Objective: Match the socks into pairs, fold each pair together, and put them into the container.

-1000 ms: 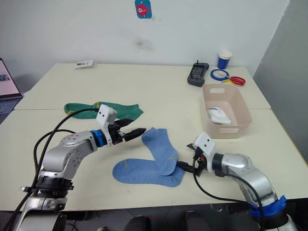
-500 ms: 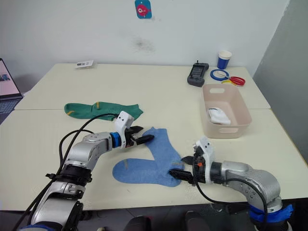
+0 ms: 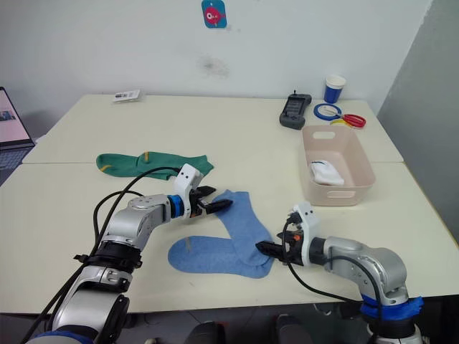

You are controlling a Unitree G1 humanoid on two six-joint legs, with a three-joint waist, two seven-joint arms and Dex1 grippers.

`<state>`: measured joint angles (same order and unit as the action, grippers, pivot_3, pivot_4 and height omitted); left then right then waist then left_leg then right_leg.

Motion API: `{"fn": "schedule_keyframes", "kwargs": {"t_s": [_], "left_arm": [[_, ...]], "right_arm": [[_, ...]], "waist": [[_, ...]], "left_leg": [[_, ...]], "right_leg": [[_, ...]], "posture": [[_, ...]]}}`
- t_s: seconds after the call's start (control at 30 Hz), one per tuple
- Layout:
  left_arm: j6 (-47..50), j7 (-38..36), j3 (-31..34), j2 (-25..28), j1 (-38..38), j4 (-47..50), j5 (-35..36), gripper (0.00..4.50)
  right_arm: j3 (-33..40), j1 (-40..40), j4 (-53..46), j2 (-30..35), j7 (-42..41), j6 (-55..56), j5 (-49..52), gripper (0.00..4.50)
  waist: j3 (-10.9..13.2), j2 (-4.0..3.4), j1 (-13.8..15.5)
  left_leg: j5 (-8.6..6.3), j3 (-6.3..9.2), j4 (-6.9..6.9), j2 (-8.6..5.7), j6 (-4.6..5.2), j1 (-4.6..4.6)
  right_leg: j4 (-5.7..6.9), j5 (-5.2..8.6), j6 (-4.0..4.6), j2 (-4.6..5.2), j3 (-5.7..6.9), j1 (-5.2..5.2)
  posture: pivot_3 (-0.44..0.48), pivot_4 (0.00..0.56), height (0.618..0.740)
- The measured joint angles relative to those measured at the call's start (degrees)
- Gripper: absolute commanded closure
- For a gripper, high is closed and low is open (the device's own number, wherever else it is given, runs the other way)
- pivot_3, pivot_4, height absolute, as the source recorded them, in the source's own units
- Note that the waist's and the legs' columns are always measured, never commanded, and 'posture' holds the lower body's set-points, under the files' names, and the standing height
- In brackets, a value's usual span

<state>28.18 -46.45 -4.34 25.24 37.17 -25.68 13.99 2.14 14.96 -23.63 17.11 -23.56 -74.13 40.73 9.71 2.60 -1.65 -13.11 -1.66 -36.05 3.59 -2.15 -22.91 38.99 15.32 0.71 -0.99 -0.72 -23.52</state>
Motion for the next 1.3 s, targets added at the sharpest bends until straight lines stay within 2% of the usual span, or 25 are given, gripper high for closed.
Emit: {"fn": "schedule_keyframes", "kwargs": {"t_s": [0.37,0.4,0.43,0.7,0.87,1.23,1.3], "left_arm": [[0.53,-0.42,0.24,-0.21,-0.45,-0.09,-0.25,4.07],[0.54,-0.42,0.26,-0.2,-0.53,-0.06,-0.23,4.41],[0.56,-0.42,0.29,-0.18,-0.75,0.26,-0.17,4.46],[0.35,0.83,3.46,0.26,-6.85,7.63,1.01,4.46],[2.36,2.08,8.23,0.96,-11.67,16.92,4.38,4.46],[9.22,10.76,15.38,0.12,-22.67,35.38,11.24,4.46],[11.95,13.35,16.11,-0.66,-26.1,41.48,13.2,4.46]], "right_arm": [[-1.18,0.61,0.25,0.67,-0.44,0.27,0.91,4.49],[-1.19,0.64,0.32,0.88,-0.56,0.51,0.89,4.5],[-1.19,0.71,0.42,0.95,-0.74,0.8,0.89,4.5],[-1.01,2.25,1.04,2.23,-2.32,1.03,1.63,4.5],[0.47,4.42,0.82,2.23,-2.66,-0.81,5.46,4.5],[1.13,7.56,2.18,4.53,-3.94,-2.33,8.07,4.5],[1.44,10.18,4.79,5.47,-5.01,-3.58,9.14,4.5]], "waist": [[0.0,0.0,-0.02],[0.0,0.0,-0.02],[0.0,0.0,-0.02],[0.01,-0.01,-0.17],[0.01,-0.01,-0.15],[0.02,-0.02,-0.19],[0.02,-0.02,-0.26]], "left_leg": [[0.0,-0.01,0.0,0.0,0.0,-0.02],[0.0,-0.01,0.0,0.0,0.01,-0.02],[0.0,-0.01,0.0,0.0,0.01,-0.02],[0.0,0.01,0.02,0.06,0.01,-0.03],[0.0,0.01,0.01,0.07,0.01,-0.02],[0.0,-0.03,0.01,0.05,0.01,-0.02],[-0.01,-0.03,0.01,0.04,0.01,-0.01]], "right_leg": [[-0.03,0.0,0.0,-0.02,-0.01,-0.01],[-0.03,0.0,0.0,-0.02,0.0,-0.01],[-0.03,0.0,0.0,-0.02,-0.01,-0.01],[-0.02,0.0,0.0,0.0,0.0,-0.04],[0.0,0.0,0.0,0.02,0.0,-0.03],[-0.03,0.0,0.0,0.05,-0.06,-0.03],[-0.03,0.0,-0.01,0.06,-0.11,-0.04]], "posture": [[0.0,0.15,0.74],[0.0,0.15,0.74],[0.0,0.15,0.74],[0.0,0.15,0.74],[0.0,0.15,0.74],[0.0,0.15,0.74],[0.0,0.15,0.74]]}}
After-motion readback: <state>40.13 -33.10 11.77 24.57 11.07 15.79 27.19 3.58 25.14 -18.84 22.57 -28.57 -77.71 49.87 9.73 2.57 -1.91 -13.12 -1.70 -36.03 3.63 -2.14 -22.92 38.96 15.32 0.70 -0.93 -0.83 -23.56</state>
